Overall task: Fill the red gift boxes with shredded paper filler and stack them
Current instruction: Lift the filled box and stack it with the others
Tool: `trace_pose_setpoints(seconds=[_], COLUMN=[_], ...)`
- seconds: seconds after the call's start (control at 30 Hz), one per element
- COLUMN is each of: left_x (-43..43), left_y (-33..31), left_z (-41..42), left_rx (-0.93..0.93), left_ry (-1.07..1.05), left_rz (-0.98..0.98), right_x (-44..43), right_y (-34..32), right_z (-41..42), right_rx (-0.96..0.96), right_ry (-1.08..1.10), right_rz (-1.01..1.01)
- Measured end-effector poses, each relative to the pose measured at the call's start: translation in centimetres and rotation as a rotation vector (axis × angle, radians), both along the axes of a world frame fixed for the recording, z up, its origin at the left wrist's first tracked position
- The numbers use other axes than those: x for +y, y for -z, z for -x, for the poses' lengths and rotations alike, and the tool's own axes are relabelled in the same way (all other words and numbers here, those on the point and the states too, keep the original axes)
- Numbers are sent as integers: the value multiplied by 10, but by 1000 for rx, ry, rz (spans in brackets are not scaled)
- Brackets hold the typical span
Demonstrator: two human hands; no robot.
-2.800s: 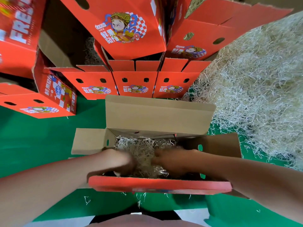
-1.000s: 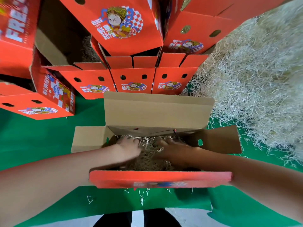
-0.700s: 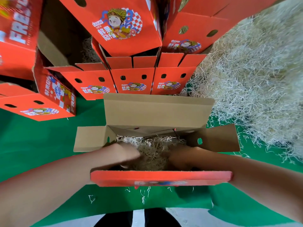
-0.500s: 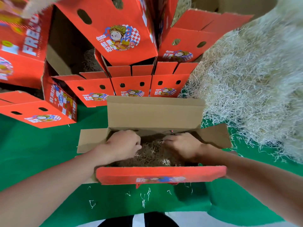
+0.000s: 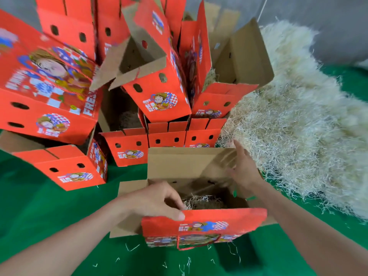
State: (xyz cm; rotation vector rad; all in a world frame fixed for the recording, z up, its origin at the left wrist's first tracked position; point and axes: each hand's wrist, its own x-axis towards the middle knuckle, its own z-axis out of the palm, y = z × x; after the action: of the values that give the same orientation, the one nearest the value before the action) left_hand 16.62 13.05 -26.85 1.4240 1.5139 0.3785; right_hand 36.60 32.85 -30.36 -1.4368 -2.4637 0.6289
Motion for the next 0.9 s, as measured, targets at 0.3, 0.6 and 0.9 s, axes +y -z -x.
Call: trace_pose_setpoints(seconds=[0.3, 0.6, 0.9], left_x=[-13, -26, -12], left_y=[1, 7, 11], left_z=[-10, 11, 10], left_rx=[433, 945, 736], left_ry=[-23, -289, -387], left_rz=[-227, -358, -253], right_x=[-2, -2, -4], right_y=[1, -24, -25], right_z=[9, 25, -3], right_rx=[34, 63, -243], right_ry=[-34, -564, -773], right_rz=[-111, 145, 69])
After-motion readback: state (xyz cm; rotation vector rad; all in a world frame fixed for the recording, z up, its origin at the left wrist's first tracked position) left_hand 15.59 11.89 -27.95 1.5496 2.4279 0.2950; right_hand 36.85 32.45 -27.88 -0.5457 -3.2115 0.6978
